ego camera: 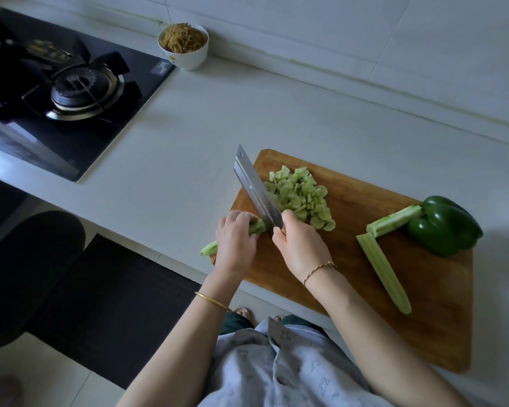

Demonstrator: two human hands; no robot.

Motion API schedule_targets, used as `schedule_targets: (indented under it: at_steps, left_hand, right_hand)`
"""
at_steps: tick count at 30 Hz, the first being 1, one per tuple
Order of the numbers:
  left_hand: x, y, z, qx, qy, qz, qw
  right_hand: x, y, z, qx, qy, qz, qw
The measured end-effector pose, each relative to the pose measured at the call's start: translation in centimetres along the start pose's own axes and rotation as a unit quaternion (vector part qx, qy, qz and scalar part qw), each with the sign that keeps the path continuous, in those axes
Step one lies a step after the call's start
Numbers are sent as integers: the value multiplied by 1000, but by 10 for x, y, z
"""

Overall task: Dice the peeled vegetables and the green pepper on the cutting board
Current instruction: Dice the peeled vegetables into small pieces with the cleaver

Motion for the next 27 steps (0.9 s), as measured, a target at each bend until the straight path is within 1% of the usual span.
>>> schedule_targets:
  at_steps: [4,8,14,21,27]
  left_hand:
    - [-4,4,3,0,25,-37,999]
    - [-3,5,3,-3,23,-16,1000]
    - [-3,3,1,-2,21,-10,1000]
    - [-7,1,-1,4,19,3,1000]
    - [-7,1,-1,5,19,15,1000]
  right_hand:
    - [6,3,1,16,-7,-38,999]
    - [4,10,4,23,7,-60,998]
    - [2,11,5,12,11,-54,998]
    - [0,1,0,-4,0,-19,1000]
    - [5,7,2,23,-1,-51,998]
Point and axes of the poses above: each hand's wrist, its own z-axis away from the middle knuckle, its own y-axis out of the back of the hand, x = y × z, the point moved 5 cm from there along -z, towards the middle knuckle, and after that the axes turned 14 degrees about -x, right-handed, at the moved point
